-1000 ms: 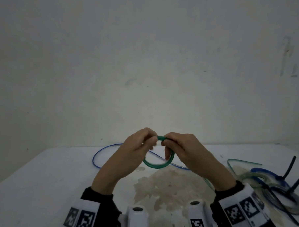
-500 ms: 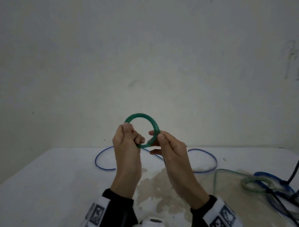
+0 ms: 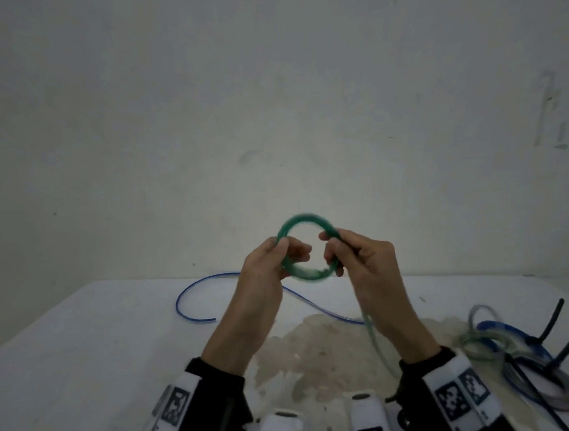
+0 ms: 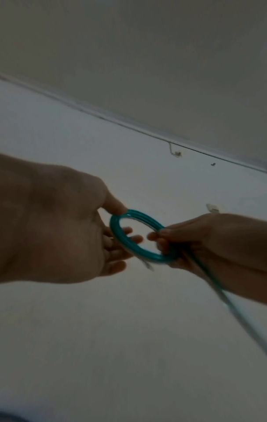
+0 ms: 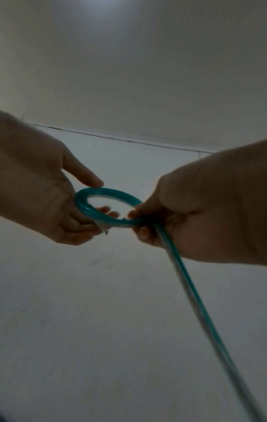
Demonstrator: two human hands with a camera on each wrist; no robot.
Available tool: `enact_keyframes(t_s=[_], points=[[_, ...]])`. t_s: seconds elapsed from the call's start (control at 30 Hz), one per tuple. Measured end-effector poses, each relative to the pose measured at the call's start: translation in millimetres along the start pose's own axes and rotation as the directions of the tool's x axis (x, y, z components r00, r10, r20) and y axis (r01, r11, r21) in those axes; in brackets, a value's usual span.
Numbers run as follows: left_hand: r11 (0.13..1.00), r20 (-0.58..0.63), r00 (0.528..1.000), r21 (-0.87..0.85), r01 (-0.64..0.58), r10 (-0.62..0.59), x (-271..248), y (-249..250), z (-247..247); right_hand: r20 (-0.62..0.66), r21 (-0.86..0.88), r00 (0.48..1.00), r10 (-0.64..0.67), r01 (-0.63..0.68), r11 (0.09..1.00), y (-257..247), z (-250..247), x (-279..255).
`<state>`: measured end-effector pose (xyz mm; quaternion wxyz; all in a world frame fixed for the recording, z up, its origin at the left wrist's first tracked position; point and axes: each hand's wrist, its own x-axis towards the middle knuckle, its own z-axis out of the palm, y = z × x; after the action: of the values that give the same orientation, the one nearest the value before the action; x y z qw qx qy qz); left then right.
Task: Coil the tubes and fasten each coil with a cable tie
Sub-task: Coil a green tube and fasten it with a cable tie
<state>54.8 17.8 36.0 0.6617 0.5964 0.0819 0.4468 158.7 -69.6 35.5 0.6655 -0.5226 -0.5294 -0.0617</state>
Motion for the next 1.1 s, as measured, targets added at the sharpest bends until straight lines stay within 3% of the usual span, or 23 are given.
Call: enact_keyframes(t_s=[0.13, 0.27, 0.37, 0.47, 0.57, 0.7, 0.8, 0.93, 1.1], points=[[0.986, 0.182, 0.982, 0.162, 0.023, -0.053, -0.7, 8.4, -16.5, 0.257, -0.243, 0.966, -0.034, 0.099, 0.965, 4.9, -13.0, 2.9], [0.993, 0.209, 0.972, 0.072, 0.096, -0.109, -6.0, 8.1, -17.2, 0.255, -0.287, 0.965, -0.062, 0.137, 0.948, 9.1, -7.1, 1.2], [0.986, 0.124, 0.988, -0.124, 0.111, -0.095, -3.5, 7.6, -9.8, 0.200, -0.141, 0.979, -0.034, 0.064, 0.988, 8.9, -1.1, -0.2], [0.959, -0.011, 0.999, -0.280, 0.034, -0.039, 2.5, 8.3, -12.7, 0.164, 0.034, 0.983, 0.084, -0.091, 0.995, 8.0, 6.8, -3.3], [0.938, -0.108, 0.994, -0.343, -0.046, 0.009, 6.2, 7.5, -17.1, 0.170, 0.157, 0.956, 0.238, -0.265, 0.951, 6.3, 15.6, -6.3], [0.898, -0.204, 0.975, -0.409, -0.161, 0.082, 8.0, 5.9, -21.1, 0.149, 0.081, 0.919, 0.364, -0.378, 0.922, 7.1, 18.5, -9.5], [0.854, -0.282, 0.954, -0.464, -0.234, 0.108, 11.5, 9.6, -30.2, 0.176, 0.233, 0.869, 0.463, -0.494, 0.838, 11.2, 14.2, -9.6], [0.806, -0.322, 0.941, -0.527, -0.269, 0.103, 11.3, 3.7, -27.4, 0.217, 0.413, 0.886, 0.409, -0.463, 0.784, 6.4, 23.3, -14.7], [0.800, -0.292, 0.953, -0.552, -0.236, 0.080, 4.7, -8.8, -7.1, 0.055, 0.281, 0.944, 0.324, -0.326, 0.903, 4.3, 41.5, -22.3]])
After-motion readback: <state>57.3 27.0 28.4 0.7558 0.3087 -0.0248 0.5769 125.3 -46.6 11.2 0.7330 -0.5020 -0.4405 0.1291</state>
